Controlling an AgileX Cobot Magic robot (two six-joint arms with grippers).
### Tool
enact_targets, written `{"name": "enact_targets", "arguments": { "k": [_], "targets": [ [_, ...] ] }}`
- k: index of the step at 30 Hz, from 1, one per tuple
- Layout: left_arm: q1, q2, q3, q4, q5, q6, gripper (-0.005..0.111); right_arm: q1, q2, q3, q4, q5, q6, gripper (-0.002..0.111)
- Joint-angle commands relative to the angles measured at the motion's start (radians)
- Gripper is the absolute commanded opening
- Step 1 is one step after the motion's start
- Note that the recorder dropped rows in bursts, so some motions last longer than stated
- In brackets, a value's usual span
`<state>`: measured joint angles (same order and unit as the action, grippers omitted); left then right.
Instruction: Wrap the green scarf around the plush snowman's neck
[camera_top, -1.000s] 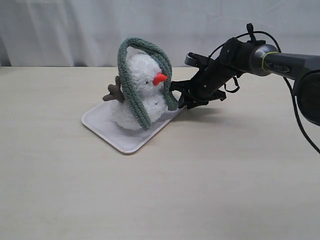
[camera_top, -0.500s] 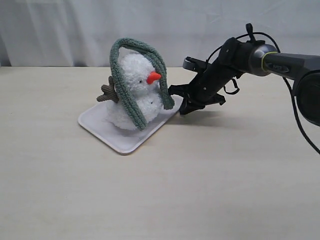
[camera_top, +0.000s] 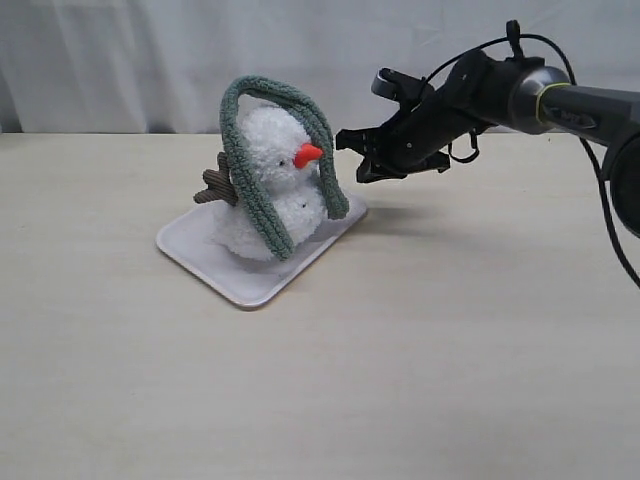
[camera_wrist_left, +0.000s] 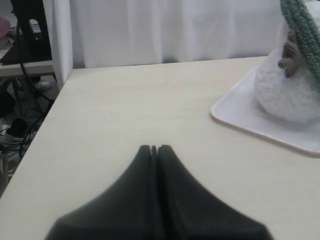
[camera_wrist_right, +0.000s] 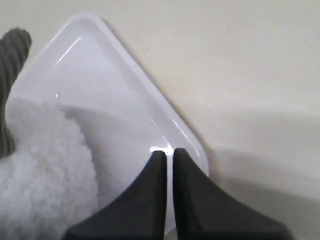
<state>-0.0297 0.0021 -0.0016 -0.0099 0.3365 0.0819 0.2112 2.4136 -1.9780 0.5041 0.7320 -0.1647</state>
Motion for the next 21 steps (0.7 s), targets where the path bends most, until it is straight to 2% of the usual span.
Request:
{"name": "enact_targets", "arguments": {
  "k": [1,5,9,21],
  "targets": [
    [-0.006,-0.002,0.002,0.001,-0.013,0.000,0.000,0.000,0.050,0.001,0.079,-0.090,-0.057,0.004],
    [-0.006,-0.002,0.002,0.001,-0.013,0.000,0.000,0.000,0.085,-0.018,0.177,-0.115,-0.150,0.004],
    [-0.006,-0.002,0.002,0.001,-0.013,0.000,0.000,0.000,0.126,-0.073,0.184,-0.081,-0.172,0.004],
    [-0.006,-0.002,0.002,0.001,-0.013,0.000,0.000,0.000,0.140,-0.102,0.029,0.089,-0.172,0.004]
  ]
}}
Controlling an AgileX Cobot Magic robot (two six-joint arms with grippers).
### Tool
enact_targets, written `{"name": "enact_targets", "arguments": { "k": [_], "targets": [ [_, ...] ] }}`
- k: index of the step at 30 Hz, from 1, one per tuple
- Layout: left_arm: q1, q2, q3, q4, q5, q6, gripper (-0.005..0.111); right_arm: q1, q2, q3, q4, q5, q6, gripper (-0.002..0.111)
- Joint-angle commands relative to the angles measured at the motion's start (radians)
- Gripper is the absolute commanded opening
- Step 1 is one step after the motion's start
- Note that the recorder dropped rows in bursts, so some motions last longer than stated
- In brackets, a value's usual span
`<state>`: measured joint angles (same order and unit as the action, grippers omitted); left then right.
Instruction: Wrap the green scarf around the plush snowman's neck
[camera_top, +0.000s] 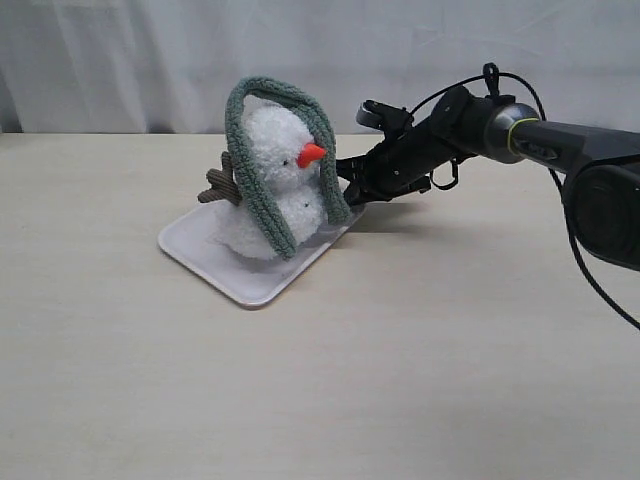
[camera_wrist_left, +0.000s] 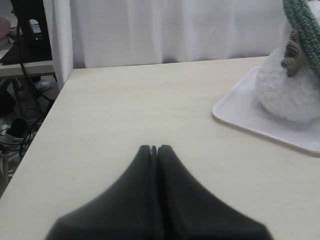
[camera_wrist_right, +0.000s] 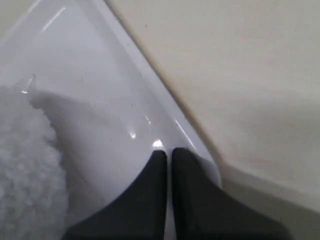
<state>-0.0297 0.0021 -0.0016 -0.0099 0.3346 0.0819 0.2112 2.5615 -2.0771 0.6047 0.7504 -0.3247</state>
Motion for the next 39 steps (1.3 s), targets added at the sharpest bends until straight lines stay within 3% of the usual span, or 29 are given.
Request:
{"name": "enact_targets", "arguments": {
  "k": [1,21,25,31,34,39],
  "targets": [
    [-0.006,-0.002,0.002,0.001,-0.011,0.000,0.000,0.000,-0.009,-0.003,-0.084,0.089,-0.012,0.004],
    [-0.006,-0.002,0.002,0.001,-0.011,0.000,0.000,0.000,-0.069,-0.003,-0.149,0.432,-0.011,0.004],
    [-0.006,-0.002,0.002,0.001,-0.011,0.000,0.000,0.000,-0.097,-0.003,-0.154,0.448,-0.011,0.004],
    [-0.006,-0.002,0.002,0.001,-0.011,0.000,0.000,0.000,-0.136,-0.003,-0.238,0.287,0.067,0.004],
    [-0.006,-0.002,0.002,0.001,-0.011,0.000,0.000,0.000,-0.132,-0.003,-0.313,0.241,0.121,0.012],
    [-0.006,-0.002,0.002,0.001,-0.011,0.000,0.000,-0.004,-0.114,-0.003,-0.351,0.244,0.138,0.046]
  ]
}}
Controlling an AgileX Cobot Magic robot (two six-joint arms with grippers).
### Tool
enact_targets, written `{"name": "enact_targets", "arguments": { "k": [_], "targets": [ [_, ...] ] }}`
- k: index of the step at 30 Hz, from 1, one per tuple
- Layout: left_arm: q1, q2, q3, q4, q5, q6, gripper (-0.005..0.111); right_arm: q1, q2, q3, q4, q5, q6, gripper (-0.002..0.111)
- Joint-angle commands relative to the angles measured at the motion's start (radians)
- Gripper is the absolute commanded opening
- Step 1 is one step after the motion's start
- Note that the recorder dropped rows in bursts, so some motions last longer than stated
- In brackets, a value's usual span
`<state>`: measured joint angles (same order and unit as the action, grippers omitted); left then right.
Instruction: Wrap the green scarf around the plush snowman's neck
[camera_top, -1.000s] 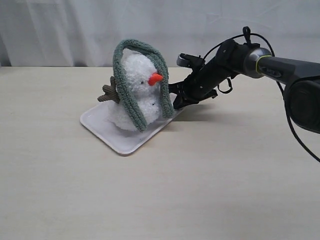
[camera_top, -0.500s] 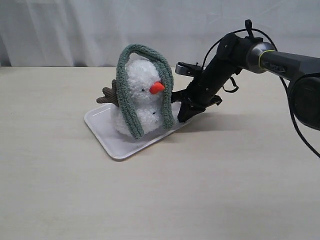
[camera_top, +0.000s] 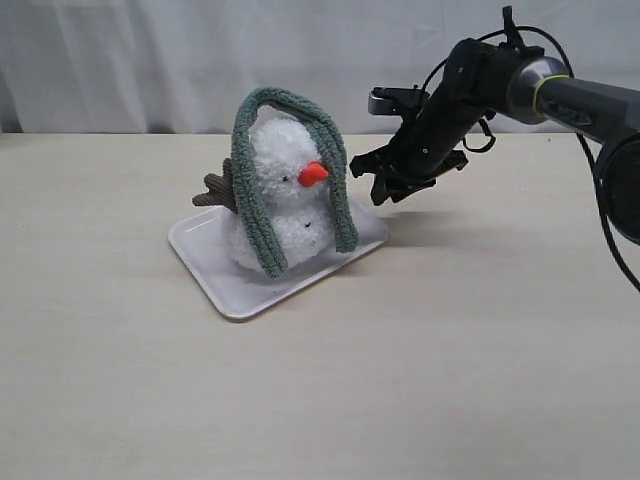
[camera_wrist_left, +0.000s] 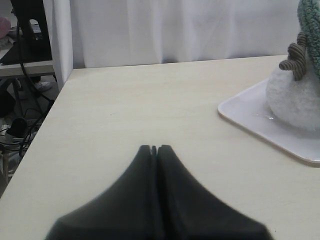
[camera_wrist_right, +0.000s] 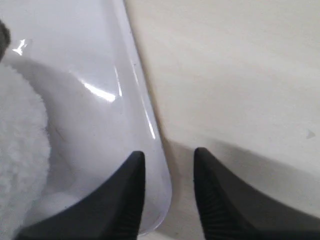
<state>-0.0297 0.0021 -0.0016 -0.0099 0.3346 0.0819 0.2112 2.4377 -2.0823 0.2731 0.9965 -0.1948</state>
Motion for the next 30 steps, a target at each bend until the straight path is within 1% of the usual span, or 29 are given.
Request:
{"name": "enact_targets", "arguments": {
  "k": [1,6,9,11,13,18,20,23,24,30],
  "targets": [
    [-0.006,-0.002,0.002,0.001,-0.011,0.000,0.000,-0.004,0.026,0.002,-0.020,0.005,0.004,0.049],
    [-0.006,-0.002,0.002,0.001,-0.011,0.000,0.000,-0.004,0.058,0.002,-0.009,0.011,-0.008,0.047],
    [-0.006,-0.002,0.002,0.001,-0.011,0.000,0.000,-0.004,0.060,0.002,0.093,0.059,-0.106,0.035],
    [-0.006,-0.002,0.002,0.001,-0.011,0.000,0.000,-0.002,0.061,0.002,0.101,0.079,-0.114,0.028],
    [-0.006,-0.002,0.002,0.001,-0.011,0.000,0.000,0.000,0.065,0.002,0.101,0.111,-0.110,0.025],
    [-0.006,-0.002,0.002,0.001,-0.011,0.000,0.000,0.000,0.076,0.002,0.101,0.184,-0.104,0.023],
    [-0.006,-0.002,0.002,0.001,-0.011,0.000,0.000,0.000,0.076,0.002,0.101,0.205,-0.104,0.018],
    [-0.006,-0.002,0.002,0.001,-0.011,0.000,0.000,0.000,0.076,0.002,0.101,0.225,-0.104,0.005],
    [-0.006,-0.002,0.002,0.001,-0.011,0.000,0.000,0.001,0.076,0.002,0.101,0.225,-0.104,0.004],
    [-0.006,-0.002,0.002,0.001,-0.011,0.000,0.000,0.001,0.076,0.002,0.103,0.225,-0.077,0.004]
  ]
}}
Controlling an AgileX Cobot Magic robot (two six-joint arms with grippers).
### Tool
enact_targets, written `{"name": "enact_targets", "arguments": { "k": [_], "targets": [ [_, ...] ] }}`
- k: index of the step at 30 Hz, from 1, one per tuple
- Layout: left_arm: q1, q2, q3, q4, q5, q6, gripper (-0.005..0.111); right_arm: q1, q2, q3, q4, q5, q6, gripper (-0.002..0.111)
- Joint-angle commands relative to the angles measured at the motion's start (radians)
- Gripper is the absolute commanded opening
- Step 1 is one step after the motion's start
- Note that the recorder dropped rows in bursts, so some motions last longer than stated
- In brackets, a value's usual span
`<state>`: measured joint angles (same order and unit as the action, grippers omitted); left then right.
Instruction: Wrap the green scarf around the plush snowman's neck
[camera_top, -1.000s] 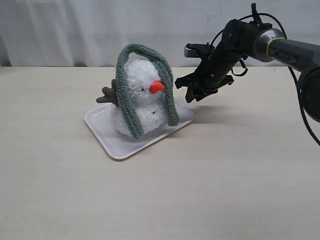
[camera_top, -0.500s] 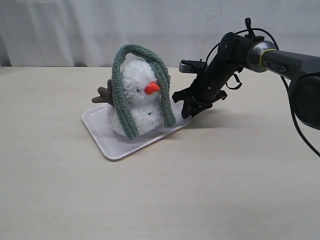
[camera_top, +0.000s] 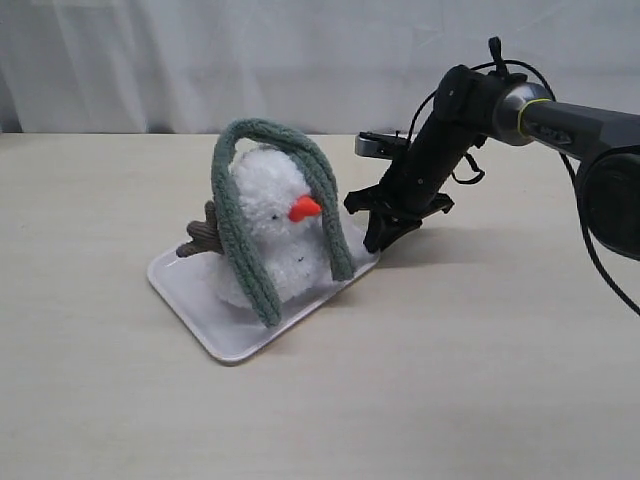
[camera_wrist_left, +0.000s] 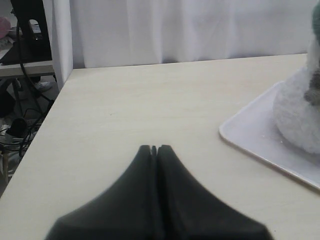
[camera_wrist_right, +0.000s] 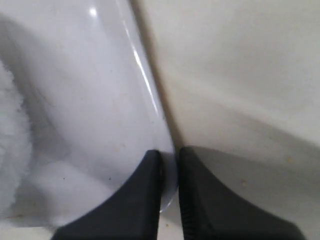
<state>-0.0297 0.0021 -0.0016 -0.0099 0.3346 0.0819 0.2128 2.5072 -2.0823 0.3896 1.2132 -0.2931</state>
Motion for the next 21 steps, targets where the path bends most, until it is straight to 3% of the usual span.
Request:
{"name": "enact_targets", "arguments": {
  "k": [1,17,21],
  "targets": [
    [-0.006,-0.002,0.002,0.001,-0.011,0.000,0.000,-0.001,0.006,0.002,-0.013,0.008,0.033,0.004],
    [-0.006,-0.002,0.002,0.001,-0.011,0.000,0.000,-0.006,-0.083,0.160,-0.072,-0.037,0.114,0.004],
    [-0.006,-0.002,0.002,0.001,-0.011,0.000,0.000,-0.006,-0.142,0.273,-0.074,-0.162,0.138,0.004]
  ]
}}
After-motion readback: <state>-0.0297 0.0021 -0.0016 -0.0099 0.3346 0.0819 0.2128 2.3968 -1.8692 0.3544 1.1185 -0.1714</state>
